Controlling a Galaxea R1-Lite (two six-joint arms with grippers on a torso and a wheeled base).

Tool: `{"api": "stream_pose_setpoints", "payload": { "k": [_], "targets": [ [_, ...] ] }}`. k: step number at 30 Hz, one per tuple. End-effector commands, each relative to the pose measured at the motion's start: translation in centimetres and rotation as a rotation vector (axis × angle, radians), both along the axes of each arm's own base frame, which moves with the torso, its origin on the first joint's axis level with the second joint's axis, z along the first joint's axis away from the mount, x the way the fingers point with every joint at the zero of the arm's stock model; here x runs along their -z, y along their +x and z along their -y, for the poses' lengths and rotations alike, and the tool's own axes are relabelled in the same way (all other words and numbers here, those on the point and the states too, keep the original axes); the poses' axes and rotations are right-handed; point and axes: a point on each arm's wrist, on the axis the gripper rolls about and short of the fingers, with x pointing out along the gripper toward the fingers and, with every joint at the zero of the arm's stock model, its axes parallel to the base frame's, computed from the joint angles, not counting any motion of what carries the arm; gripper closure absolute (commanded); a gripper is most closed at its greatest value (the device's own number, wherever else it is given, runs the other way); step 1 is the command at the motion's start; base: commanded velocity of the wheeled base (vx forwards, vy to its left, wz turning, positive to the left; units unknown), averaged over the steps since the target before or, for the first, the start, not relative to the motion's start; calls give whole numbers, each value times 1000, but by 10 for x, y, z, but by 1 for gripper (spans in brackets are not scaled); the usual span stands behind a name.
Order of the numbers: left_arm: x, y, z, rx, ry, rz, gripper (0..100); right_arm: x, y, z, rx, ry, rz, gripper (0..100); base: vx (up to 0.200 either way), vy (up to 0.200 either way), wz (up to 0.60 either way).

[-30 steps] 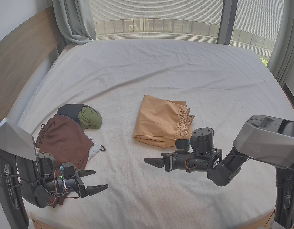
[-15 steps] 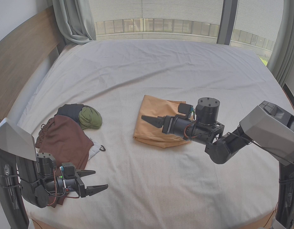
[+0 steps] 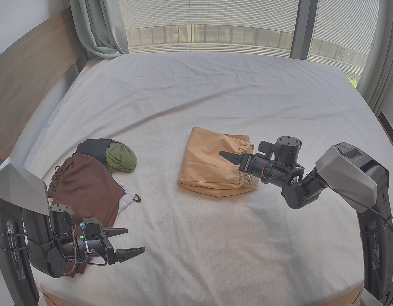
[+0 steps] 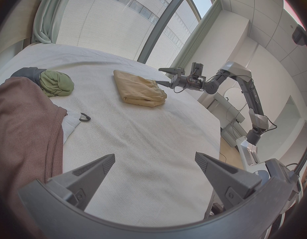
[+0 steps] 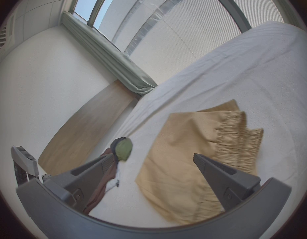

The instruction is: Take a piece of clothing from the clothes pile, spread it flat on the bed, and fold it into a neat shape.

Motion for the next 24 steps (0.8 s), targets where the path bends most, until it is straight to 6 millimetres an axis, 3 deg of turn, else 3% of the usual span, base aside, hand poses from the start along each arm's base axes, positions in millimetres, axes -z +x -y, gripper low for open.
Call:
{"api": "stream_pose_setpoints", "payload": {
  "k": [1, 5, 13, 19, 24],
  "targets": [
    [1, 0, 0, 1, 0, -4, 0, 42, 5, 15, 41, -37, -74, 0, 0, 0, 0],
    [4, 0, 0, 2, 0, -14, 0, 53, 5, 17, 64, -58, -79, 0, 0, 0, 0],
    [4, 0, 1, 5, 0, -17, 0, 46, 3, 17, 65, -51, -70, 0, 0, 0, 0],
    [-2, 3, 2, 10, -2, 19, 0, -28, -21, 12, 55, -2, 59, 0, 0, 0, 0],
    [-32, 7, 5, 23, -19, 140, 0, -93, -66, 29, 53, -46, 198, 0, 0, 0, 0]
  ]
}}
